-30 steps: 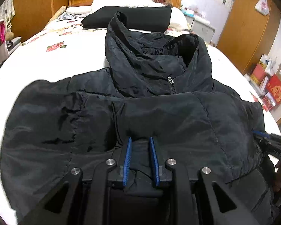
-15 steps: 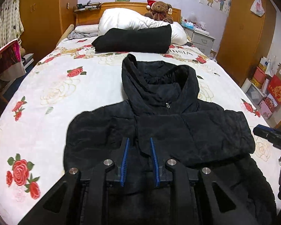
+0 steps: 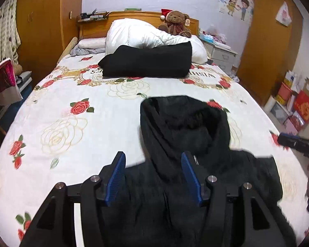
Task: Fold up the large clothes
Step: 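Lift the hem with both tools and fold it toward the hood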
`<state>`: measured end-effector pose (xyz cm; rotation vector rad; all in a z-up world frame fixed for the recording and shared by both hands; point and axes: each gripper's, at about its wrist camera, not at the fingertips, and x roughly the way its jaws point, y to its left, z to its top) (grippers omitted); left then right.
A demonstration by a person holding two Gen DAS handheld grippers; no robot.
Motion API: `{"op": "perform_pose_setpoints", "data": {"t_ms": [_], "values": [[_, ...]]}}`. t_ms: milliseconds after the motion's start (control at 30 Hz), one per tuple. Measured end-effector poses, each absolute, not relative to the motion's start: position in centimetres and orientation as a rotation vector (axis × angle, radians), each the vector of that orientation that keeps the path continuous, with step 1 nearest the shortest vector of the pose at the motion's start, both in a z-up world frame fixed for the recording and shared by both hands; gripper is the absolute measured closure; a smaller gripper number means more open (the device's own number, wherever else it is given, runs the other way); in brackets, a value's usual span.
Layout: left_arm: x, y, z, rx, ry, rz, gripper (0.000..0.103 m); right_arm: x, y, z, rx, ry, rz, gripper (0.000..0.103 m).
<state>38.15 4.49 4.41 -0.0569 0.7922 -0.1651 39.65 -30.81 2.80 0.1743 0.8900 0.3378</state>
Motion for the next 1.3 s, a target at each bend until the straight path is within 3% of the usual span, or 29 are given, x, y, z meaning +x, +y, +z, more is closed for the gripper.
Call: {"op": "perform_pose_setpoints", "data": {"t_ms": [400, 667, 700, 733, 767, 800, 867, 900, 1300], "values": [[54.5, 3.4, -0.2, -0.058, 0.81, -0.141, 0.044, 55.3, -32.3, -3.1, 0.315, 0.961, 0.285, 0.045], [61.5, 2.3, -7.9, -0.038, 0.939, -0.139, 0.043, 62.6, -30.9, -9.7, 0.287, 1.074, 0.316, 0.046], [61.9, 1.9, -8.9, -0.017, 0.962, -0.145, 0.043, 63.2, -30.6, -10.7, 0.266, 1.095, 0.319, 0.047], [62.0, 1.3, -10.0, 0.012, 0.986, -0.151, 0.043, 63.5, -30.4, -11.2, 0.253, 1.105, 0.317, 0.06], [62.0, 0.8, -11.0, 0.034, 1.01, -0.161, 0.047, 63.7, -30.2, -11.7, 0.246, 1.116, 0.319, 0.077], [61.9, 0.4, -11.8, 0.049, 1.021, -0.165, 0.062, 63.7, -30.0, -12.1, 0.244, 1.124, 0.329, 0.084], [61.2, 0.0, -12.1, 0.049, 1.003, -0.173, 0.08, 63.3, -29.4, -12.1, 0.212, 1.111, 0.341, 0.095], [60.7, -0.1, -11.5, 0.05, 0.973, -0.17, 0.089, 62.8, -29.1, -11.5, 0.191, 1.088, 0.35, 0.095], [47.9, 1.8, 0.9, -0.032, 0.663, -0.249, 0.093, 52.4, -29.0, -0.3, 0.112, 0.854, 0.44, 0.097]]}}
